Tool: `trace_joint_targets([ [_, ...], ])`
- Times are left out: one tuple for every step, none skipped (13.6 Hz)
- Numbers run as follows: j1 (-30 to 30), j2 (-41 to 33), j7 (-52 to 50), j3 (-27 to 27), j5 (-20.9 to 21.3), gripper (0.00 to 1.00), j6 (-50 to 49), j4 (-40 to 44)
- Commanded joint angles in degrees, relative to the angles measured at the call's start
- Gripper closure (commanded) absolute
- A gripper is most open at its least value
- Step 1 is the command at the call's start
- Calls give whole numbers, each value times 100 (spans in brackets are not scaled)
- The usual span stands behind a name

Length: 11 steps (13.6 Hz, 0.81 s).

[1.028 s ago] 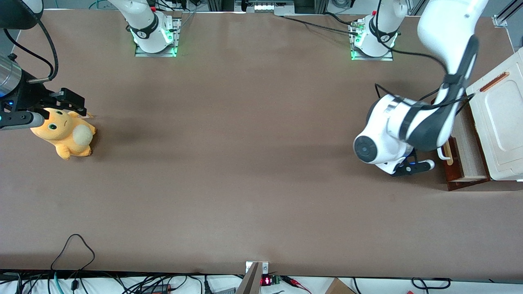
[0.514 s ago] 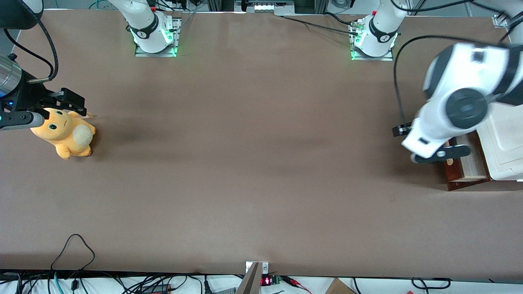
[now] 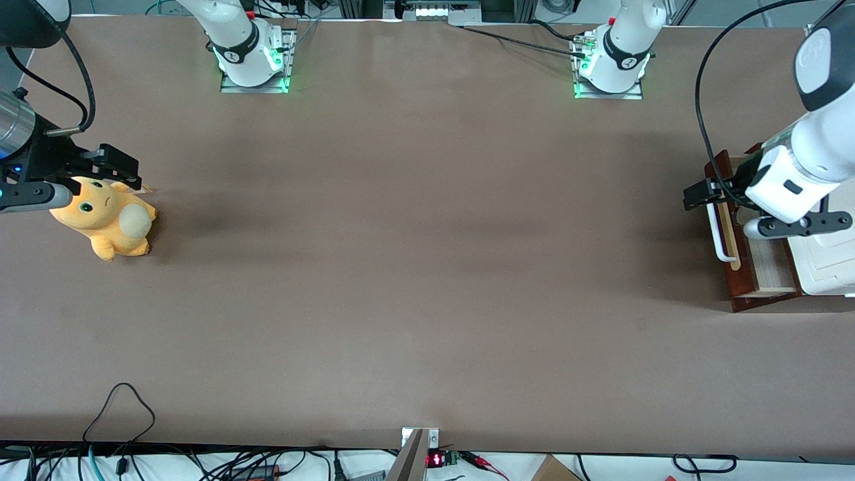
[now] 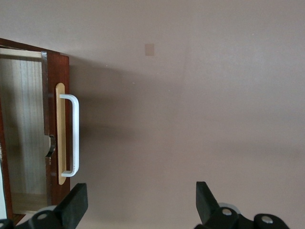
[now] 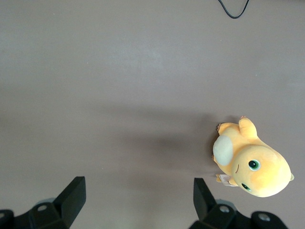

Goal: Open lower drawer with left arm only

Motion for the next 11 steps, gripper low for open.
trace_joint_targets([
  [-44, -269, 199, 42, -68, 0, 268, -307],
  [-44, -268, 199, 60, -77, 0, 364, -306],
  [-44, -260, 199, 69, -77, 0, 383, -298],
  [-44, -260, 199, 69, -59, 0, 374, -298],
  [-44, -260, 199, 69, -59, 0, 365, -289],
  [-44, -260, 199, 69, -50, 0, 356, -280],
  [-53, -260, 190, 69, -59, 0, 348, -271],
  [-53, -251, 190, 69, -50, 0, 348, -262],
  [-53, -251, 190, 69, -59, 0, 348, -262],
  [-53, -251, 182, 69, -50, 0, 348, -262],
  [-53, -260, 182, 69, -50, 0, 339, -262],
])
